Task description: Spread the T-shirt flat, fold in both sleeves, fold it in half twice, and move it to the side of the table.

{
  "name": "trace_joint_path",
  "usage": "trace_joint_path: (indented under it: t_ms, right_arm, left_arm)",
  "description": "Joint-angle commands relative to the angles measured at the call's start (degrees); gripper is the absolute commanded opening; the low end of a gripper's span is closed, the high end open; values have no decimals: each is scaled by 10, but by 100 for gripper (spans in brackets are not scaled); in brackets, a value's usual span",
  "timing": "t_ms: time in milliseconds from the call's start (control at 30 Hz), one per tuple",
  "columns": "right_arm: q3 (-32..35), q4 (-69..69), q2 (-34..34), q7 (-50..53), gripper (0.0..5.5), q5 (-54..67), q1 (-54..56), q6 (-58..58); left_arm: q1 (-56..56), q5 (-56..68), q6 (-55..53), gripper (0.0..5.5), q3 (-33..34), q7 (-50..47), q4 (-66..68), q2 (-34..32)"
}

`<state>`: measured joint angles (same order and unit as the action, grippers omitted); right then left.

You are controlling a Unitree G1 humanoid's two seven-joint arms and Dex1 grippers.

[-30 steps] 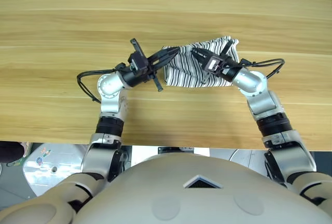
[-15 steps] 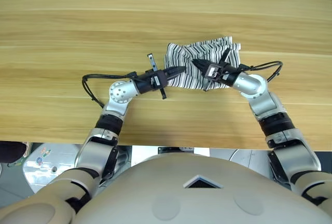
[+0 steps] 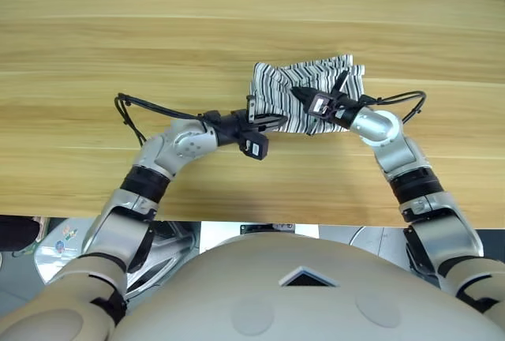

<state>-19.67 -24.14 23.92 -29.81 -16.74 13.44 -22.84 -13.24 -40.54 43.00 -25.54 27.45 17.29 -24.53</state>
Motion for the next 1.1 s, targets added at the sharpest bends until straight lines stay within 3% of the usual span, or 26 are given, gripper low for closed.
trace_joint_path:
  t_ms: [33,233,700,967,1100]
  right_arm:
    - [-6,12,-9,5,3,-10,7,14]
    - [-11,-12,-20,11,3,-14,21,11]
    - [-7,-4,-25,4,3,-6,25,19]
    - [5,28,-20,0,156,15,19,20]
    - [30,76,-18,-5,156,53,15,14]
  left_arm:
    - [65,-166,-126,0,-37,17,-39,-80]
    - [55,-109,-150,0,-12,66,-144,-122]
    - [11,-157,-173,0,-90,28,-73,-104]
    - [7,-147,-179,0,-93,20,-65,-107]
    - [5,-147,-180,0,-99,16,-55,-102]
